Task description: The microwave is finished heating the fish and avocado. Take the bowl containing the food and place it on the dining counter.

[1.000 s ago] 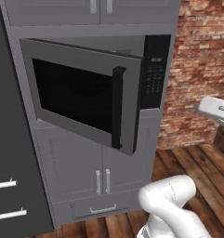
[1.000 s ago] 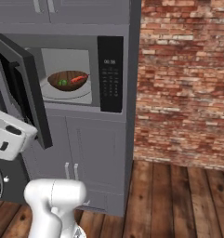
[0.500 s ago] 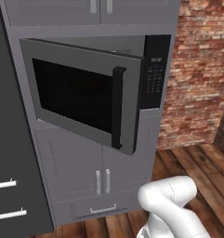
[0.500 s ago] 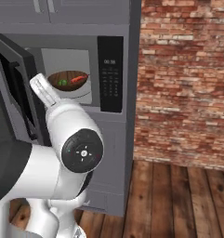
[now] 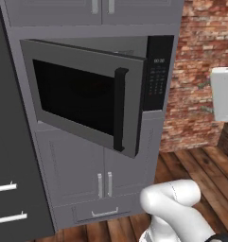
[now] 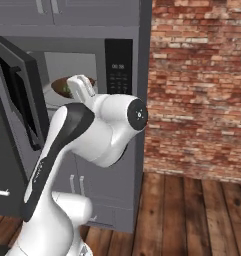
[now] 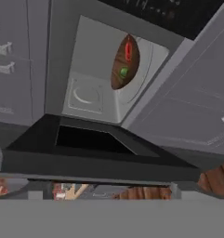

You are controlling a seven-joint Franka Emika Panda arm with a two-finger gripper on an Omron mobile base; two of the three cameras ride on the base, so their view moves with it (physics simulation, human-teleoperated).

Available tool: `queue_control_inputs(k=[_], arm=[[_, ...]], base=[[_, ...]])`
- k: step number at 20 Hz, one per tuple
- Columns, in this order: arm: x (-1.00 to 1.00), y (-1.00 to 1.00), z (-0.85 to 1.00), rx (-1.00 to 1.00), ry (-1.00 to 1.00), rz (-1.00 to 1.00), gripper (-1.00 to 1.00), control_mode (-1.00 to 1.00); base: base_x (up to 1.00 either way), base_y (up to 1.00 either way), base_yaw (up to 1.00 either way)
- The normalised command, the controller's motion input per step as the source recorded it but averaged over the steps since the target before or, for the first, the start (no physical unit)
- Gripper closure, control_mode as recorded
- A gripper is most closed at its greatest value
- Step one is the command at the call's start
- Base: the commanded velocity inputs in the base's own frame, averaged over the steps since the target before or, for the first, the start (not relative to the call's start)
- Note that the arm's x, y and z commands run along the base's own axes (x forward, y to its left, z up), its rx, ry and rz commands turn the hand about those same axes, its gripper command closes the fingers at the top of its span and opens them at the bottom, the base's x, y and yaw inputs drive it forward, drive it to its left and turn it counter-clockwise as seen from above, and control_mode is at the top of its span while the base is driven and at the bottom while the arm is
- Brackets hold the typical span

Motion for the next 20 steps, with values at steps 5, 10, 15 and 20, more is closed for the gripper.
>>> queue_control_inputs(k=[5, 10, 15, 20], arm=[[0.69, 0.79, -0.27, 0.0, 0.05, 0.09, -1.0, -1.0], [0.29, 0.8, -0.02, 0.0, 0.06, 0.11, -1.0, -1.0], [0.0, 0.98, 0.0, 0.0, 0.05, 0.14, -1.0, -1.0], [-0.24, 1.0, 0.0, 0.0, 0.05, 0.23, -1.0, -1.0]], base=[[0.0, 0.0, 0.0], [0.0, 0.0, 0.0], [0.0, 0.0, 0.0], [0.0, 0.0, 0.0]])
